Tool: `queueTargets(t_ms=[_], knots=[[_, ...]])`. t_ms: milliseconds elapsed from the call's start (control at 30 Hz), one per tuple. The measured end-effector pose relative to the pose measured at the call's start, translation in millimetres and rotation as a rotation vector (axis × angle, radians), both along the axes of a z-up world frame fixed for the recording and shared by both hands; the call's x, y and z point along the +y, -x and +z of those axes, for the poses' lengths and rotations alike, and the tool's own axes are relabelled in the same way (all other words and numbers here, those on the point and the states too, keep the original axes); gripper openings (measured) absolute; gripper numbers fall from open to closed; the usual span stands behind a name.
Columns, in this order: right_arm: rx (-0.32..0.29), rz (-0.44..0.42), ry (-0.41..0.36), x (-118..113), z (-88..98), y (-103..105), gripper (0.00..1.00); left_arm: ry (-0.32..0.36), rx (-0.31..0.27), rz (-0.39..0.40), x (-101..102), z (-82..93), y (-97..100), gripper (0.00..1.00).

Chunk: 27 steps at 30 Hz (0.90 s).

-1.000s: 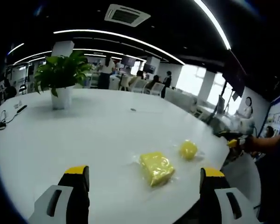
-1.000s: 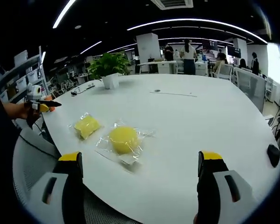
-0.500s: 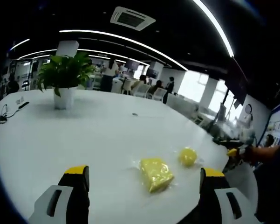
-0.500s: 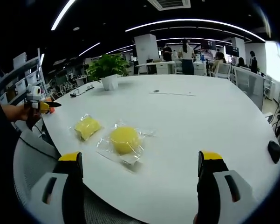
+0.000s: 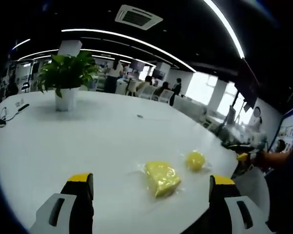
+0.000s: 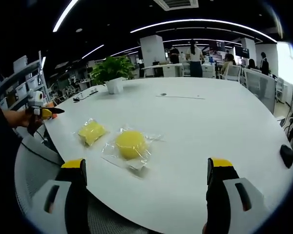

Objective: Compare the silicone blocks by pressing each to a similar depth, holding the contact briefly, and releasing to observe deformation and rebound differences across the visible hardness samples.

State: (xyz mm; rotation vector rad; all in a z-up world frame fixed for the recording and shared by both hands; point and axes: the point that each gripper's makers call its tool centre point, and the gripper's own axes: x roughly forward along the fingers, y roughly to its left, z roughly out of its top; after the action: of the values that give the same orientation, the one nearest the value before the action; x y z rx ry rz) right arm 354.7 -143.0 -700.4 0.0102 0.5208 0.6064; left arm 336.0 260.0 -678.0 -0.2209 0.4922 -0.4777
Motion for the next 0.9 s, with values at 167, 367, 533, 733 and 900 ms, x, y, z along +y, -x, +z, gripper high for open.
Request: queueTargets(t_ms=[167, 367, 533, 733, 900], knots=[[-0.001, -0.008, -0.001, -5, 1.5, -2, 0.96, -0.006, 0.007, -0.012, -5, -2.0, 4.6, 1.00], [0.002, 0.003, -0.003, -4, 1.1, -3, 0.96, 0.003, 0.014, 0.003, -5, -1.0, 3.1, 1.00], [0.006, 0.015, -0.001, -2, -0.3, -4, 0.96, 0.006, 0.000, 0.017, -3, 3.8, 0.5, 1.00], [-0.010, -0.006, -0.028, -6, 3.7, -13, 0.96, 0.014, -0.001, 0.018, -1, 5.8, -5.1, 1.00], [-0.018, 0.012, -0.015, -2, 4.1, -11, 0.96, 0.015, -0.007, 0.017, -4, 9.3, -7.8, 1.00]])
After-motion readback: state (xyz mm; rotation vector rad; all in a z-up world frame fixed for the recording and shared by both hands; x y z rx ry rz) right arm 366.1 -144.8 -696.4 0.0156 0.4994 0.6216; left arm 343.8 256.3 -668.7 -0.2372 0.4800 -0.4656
